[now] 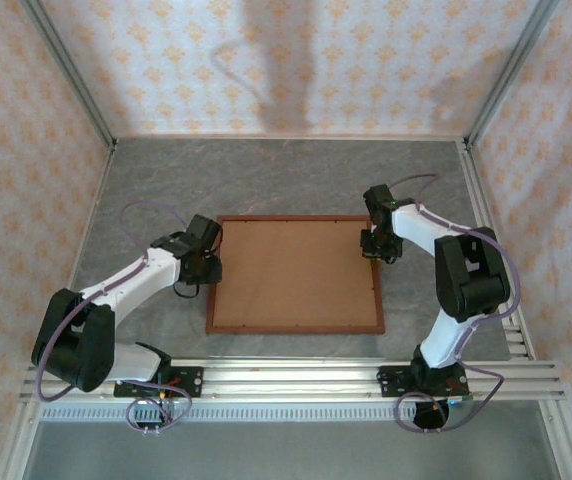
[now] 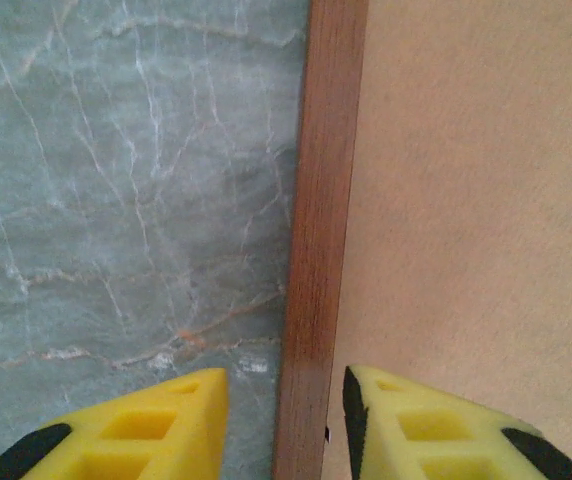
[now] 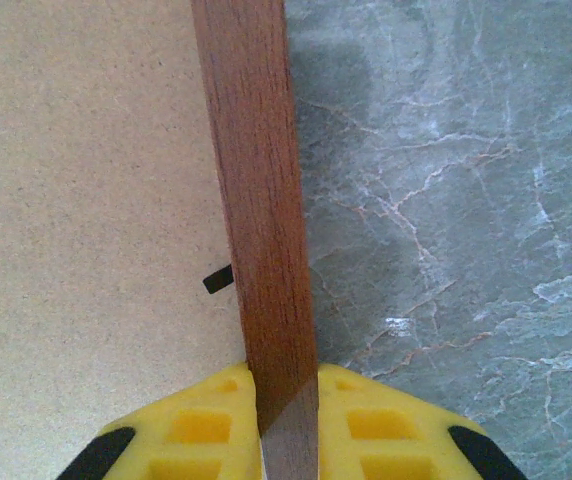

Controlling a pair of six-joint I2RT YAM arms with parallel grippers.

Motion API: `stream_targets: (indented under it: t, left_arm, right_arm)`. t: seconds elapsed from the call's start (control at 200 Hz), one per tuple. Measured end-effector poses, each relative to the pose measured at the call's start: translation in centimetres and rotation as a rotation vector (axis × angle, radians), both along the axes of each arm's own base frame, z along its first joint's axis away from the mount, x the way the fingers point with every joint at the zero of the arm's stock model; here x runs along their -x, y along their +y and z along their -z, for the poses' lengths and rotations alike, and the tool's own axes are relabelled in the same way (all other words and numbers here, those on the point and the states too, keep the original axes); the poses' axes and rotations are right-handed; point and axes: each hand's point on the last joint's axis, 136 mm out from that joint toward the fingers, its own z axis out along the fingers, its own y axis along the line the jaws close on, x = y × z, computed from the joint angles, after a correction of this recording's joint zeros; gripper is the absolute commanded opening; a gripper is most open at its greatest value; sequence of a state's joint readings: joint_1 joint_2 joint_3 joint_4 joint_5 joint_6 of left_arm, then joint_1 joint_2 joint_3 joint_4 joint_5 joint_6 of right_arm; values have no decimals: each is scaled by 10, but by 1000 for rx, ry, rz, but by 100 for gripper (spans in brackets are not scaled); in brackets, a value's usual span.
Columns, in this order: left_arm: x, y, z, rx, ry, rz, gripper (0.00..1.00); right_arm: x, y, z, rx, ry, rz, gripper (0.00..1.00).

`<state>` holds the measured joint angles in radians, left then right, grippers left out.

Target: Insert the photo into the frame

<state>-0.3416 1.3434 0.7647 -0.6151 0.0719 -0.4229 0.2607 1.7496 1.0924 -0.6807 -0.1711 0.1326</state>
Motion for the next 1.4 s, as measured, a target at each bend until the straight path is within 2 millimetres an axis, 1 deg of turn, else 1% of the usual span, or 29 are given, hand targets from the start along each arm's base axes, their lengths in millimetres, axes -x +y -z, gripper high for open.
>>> stream_targets:
  t: [0.27,0.596,0.826,1.246,1.401]
  left_arm:
    - [20,1,14,-6,69,9,31]
    - [29,-6,21,17,104,31,30]
    - [28,-7,26,20,117,32,29]
    - [26,-18,38,43,127,43,29]
    - [27,-21,40,33,133,51,31]
  right_arm:
    - [0,0,0,0,0,0,16]
    - [0,0,0,0,0,0,16]
    - [0,0,0,0,0,0,16]
    - [0,0,0,0,0,0,16]
    - [0,0,0,0,0,0,16]
